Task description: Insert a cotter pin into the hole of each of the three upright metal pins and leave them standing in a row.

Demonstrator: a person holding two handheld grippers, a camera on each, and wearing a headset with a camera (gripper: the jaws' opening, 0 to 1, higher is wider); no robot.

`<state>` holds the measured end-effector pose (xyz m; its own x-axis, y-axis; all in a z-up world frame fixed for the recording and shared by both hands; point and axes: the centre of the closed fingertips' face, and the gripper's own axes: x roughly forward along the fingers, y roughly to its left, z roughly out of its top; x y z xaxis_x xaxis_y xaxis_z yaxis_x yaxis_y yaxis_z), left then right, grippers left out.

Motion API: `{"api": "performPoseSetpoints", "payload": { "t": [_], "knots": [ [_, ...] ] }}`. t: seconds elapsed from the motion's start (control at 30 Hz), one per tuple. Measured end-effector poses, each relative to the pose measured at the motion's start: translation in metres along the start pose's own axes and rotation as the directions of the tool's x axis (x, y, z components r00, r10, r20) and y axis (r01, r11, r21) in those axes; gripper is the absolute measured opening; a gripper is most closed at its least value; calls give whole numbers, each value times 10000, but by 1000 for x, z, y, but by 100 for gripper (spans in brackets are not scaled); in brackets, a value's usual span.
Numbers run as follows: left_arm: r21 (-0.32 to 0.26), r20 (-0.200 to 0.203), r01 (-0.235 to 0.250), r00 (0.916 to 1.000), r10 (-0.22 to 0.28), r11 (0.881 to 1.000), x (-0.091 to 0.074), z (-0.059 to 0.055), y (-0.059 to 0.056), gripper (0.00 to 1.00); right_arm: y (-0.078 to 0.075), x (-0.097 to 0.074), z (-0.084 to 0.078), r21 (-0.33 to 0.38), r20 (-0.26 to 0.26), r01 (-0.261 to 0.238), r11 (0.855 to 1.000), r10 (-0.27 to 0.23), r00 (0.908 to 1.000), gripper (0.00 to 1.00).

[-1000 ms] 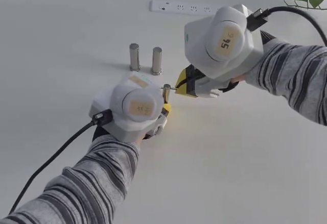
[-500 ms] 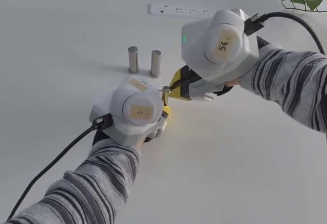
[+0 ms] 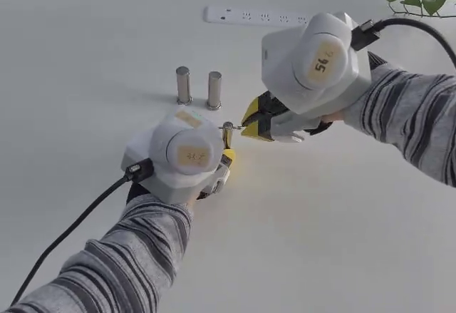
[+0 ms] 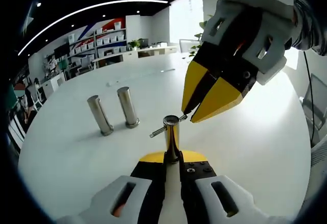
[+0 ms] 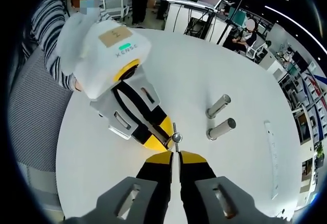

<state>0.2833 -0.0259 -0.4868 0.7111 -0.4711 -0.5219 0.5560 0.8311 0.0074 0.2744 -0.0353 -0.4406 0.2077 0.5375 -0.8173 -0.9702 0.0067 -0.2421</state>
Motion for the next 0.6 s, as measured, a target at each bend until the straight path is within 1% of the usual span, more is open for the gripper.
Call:
{"api": "performPoseSetpoints", "payload": {
  "t": [0.13,0.23,0.37,0.6],
  "knots": [
    [33,-12,50,10000,-50,10000,0,0,0,5,0,-1,-1,-67,-69,46,10000,-46,10000,0],
    [15,-10,64,10000,-64,10000,0,0,0,5,-1,0,-1,48,-50,52,10000,-52,10000,0],
    [20,-14,66,10000,-66,10000,0,0,0,5,-2,1,3,369,153,16,9993,-22,9999,0],
    [54,-21,68,10000,-68,10000,1,1,0,5,-2,1,5,407,132,40,9992,-45,9999,0]
  ]
}}
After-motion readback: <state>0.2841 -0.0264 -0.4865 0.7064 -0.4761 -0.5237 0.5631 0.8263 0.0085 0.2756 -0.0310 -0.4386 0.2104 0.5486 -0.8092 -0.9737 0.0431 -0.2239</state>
